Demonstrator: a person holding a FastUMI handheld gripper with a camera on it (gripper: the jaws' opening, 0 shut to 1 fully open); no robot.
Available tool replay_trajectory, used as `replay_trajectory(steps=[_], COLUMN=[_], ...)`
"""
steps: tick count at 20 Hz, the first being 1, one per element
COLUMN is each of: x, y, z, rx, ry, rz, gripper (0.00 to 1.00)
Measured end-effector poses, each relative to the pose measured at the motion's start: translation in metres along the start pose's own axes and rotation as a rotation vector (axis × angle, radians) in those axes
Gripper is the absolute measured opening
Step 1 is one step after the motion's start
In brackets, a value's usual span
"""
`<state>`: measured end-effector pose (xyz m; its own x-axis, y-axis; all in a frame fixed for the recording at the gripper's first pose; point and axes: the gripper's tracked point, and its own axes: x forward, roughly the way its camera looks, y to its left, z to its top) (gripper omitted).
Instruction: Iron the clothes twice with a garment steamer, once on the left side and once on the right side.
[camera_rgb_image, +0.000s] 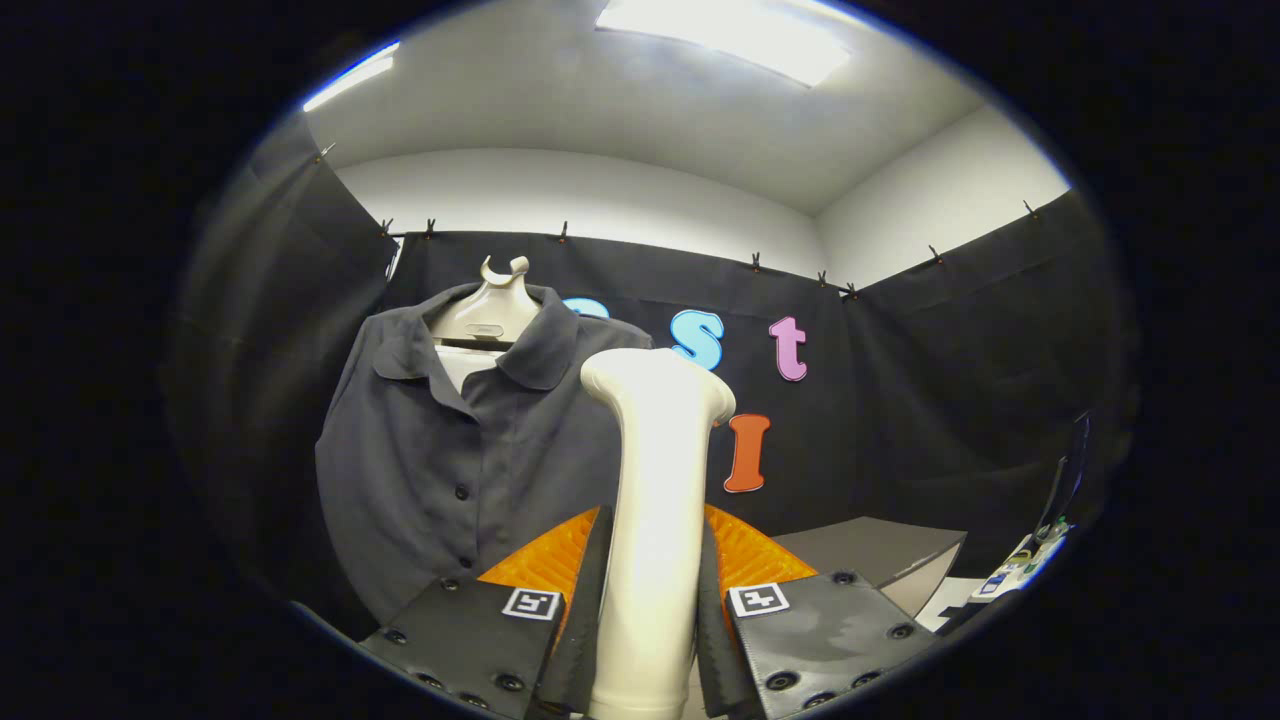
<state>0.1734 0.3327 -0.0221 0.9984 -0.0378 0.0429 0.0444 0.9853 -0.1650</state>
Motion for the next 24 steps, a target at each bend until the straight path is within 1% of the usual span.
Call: replay_trajectory(steps=[4, 8, 16, 21, 24], x=[0.009, 0.02, 0.043, 0.047, 0.044], y=[0.036, 0.057, 0.066, 0.07, 0.065], z=[-0.013, -0.026, -0.043, -0.07, -0.082], rx=[-0.005, 0.003, -0.004, -0.012, -0.016], ry=[-0.002, 0.015, 0.012, 0.067, 0.086], rz=[0.047, 0.09, 0.073, 0.083, 0.071], gripper=[0.47, 0.47, 0.47, 0.48, 0.47])
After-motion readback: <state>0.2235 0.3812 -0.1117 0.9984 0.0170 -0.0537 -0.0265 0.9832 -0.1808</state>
